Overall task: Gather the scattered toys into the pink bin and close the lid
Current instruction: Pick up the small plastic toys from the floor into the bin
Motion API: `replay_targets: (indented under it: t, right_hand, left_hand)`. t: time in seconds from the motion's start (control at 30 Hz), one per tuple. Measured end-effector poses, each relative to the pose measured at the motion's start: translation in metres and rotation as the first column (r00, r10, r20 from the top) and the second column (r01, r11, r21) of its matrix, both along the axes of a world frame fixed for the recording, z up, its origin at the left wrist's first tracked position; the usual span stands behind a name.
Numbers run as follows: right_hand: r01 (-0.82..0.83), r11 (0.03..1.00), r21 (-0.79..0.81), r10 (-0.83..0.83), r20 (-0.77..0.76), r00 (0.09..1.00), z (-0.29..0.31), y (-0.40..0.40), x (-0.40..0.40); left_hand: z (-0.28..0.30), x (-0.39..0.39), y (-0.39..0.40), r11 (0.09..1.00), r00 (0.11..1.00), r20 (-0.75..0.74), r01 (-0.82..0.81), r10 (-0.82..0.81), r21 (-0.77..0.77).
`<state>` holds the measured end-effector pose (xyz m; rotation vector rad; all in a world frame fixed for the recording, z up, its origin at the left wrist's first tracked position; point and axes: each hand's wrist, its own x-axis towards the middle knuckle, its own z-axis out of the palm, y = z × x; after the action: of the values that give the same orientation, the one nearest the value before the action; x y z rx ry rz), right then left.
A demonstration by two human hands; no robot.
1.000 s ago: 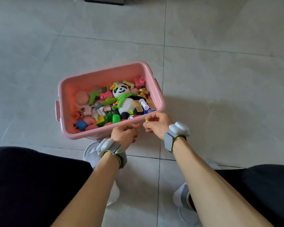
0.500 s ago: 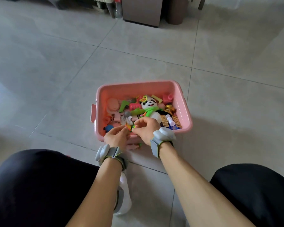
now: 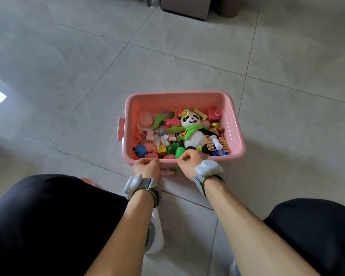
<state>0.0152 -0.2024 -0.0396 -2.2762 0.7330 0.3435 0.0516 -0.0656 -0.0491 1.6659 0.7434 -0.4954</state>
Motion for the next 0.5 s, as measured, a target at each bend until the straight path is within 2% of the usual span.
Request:
replay_targets:
  t: [0.13,0.33,0.5]
  right_hand:
    - [-0.06,0.997,0.039,0.062,-0.027,0.998,-0.002,-0.006,0.003]
    - [-0.123,0.975,0.186,0.132,-0.038,0.991,0.007,-0.028,0.026]
    - [-0.152,0.982,0.115,0.169,-0.159,0.973,0.005,-0.037,0.019]
  left_hand:
    - [-0.013,0.008,-0.006,1.0,0.999,0.034,-0.001,0.002,-0.031]
    - [-0.011,0.028,-0.021,0.971,0.993,0.115,-0.001,0.029,-0.238]
    - [-0.008,0.02,-0.025,0.941,0.992,0.124,0.066,-0.026,-0.332]
